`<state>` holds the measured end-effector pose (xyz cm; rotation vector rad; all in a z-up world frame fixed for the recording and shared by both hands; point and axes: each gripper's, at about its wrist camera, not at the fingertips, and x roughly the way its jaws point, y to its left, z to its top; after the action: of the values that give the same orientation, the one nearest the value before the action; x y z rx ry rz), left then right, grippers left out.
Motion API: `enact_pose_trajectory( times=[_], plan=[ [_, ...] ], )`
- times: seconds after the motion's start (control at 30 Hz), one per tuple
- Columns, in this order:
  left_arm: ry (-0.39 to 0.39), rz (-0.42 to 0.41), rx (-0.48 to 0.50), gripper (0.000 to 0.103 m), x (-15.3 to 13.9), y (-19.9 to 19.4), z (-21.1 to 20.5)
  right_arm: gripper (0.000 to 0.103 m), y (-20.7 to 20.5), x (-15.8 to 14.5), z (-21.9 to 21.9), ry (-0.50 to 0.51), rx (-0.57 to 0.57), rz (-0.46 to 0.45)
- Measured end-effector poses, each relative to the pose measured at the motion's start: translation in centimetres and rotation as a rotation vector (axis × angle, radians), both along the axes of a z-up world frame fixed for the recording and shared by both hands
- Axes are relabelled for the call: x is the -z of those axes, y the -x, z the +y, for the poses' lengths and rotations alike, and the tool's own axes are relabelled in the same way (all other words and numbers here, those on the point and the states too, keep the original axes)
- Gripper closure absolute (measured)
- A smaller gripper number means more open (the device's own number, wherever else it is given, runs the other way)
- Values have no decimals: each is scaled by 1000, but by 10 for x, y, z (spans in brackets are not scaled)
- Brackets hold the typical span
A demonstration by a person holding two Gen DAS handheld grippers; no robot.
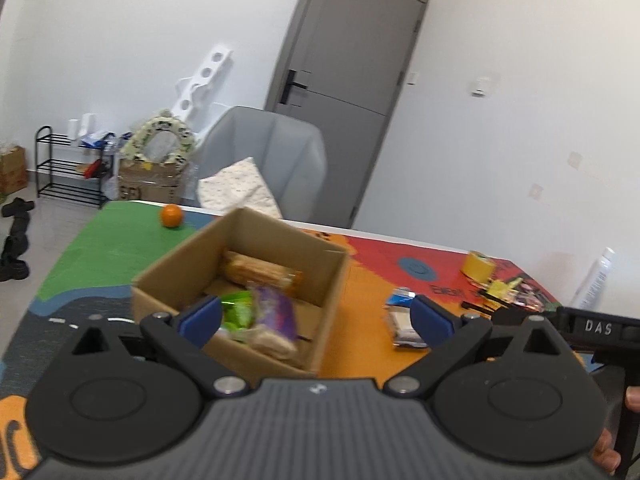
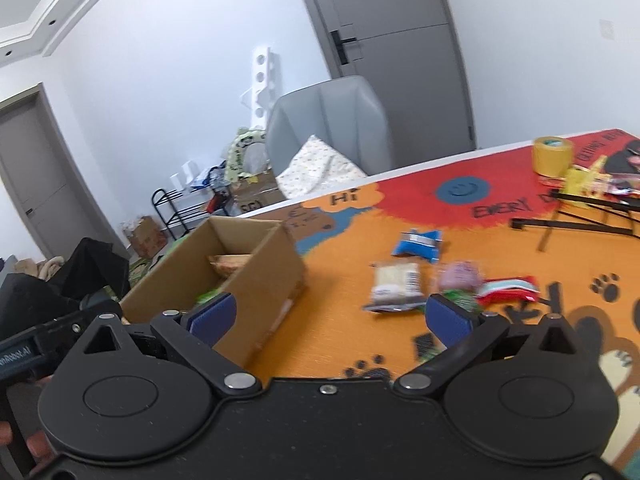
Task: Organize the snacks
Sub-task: 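Move both tools back toward the remaining snack pile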
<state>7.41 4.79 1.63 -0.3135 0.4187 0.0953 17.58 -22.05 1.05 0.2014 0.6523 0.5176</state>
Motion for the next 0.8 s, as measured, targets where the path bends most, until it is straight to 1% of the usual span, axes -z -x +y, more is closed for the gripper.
enact_pose_trajectory(
  times=[0.17,0.3,0.6,0.8],
  plan=[
    [4,-2,40,3,0,-6,-21,0,1,2,-21,-5,23,-2],
    [-7,-8,68,3,1,-12,-36,0,2,5,-38,-11,44,1],
    [-4,4,140,3,14,-29,-73,0,-1,23,-68,-14,101,30],
    [-3,32,204,5,31,-43,-98,9,-3,33,-86,-23,135,53]
  ],
)
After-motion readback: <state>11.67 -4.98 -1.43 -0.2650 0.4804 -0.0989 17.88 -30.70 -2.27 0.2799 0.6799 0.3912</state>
